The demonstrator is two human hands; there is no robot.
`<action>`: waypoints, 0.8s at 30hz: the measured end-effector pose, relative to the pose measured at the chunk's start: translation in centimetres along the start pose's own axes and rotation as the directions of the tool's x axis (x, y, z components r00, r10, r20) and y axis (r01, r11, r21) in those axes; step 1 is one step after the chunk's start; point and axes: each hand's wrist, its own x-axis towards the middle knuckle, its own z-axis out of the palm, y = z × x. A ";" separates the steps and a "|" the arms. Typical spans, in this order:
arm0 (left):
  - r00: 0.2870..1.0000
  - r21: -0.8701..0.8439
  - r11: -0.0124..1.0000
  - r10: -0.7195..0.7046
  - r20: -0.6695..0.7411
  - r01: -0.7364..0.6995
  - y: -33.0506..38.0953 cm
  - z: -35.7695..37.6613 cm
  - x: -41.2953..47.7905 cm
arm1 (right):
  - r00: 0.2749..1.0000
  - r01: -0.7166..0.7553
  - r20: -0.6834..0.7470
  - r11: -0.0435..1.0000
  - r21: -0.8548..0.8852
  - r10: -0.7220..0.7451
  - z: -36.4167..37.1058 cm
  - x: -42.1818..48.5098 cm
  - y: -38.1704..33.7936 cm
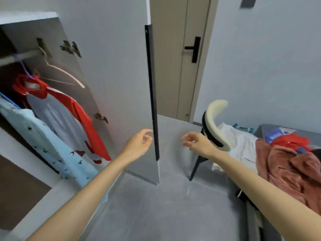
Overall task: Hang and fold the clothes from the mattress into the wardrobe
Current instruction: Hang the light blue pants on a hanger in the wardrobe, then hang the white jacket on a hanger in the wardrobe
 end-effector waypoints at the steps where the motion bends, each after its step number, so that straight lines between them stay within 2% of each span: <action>1: 0.999 0.012 1.000 0.013 0.037 -0.013 1.4 2.0 0.1 | 0.999 -0.026 -0.030 1.000 -0.016 0.025 -1.4 -1.4 2.1; 6: 0.976 0.029 0.994 0.096 0.196 -0.104 9.1 12.4 0.1 | 0.979 -0.157 -0.135 0.987 -0.043 0.150 -8.5 -8.5 12.4; 13: 0.925 0.028 0.983 0.162 0.345 -0.183 19.0 25.7 0.4 | 0.925 -0.316 -0.237 0.948 -0.049 0.296 -17.1 -16.6 24.6; 18: 0.890 0.016 0.980 0.171 0.422 -0.196 22.7 32.6 1.9 | 0.884 -0.381 -0.286 0.925 0.017 0.369 -20.7 -19.6 30.0; 24: 0.841 0.034 0.979 0.154 0.518 -0.201 24.4 39.1 6.2 | 0.846 -0.427 -0.319 0.901 0.072 0.427 -23.7 -18.2 35.4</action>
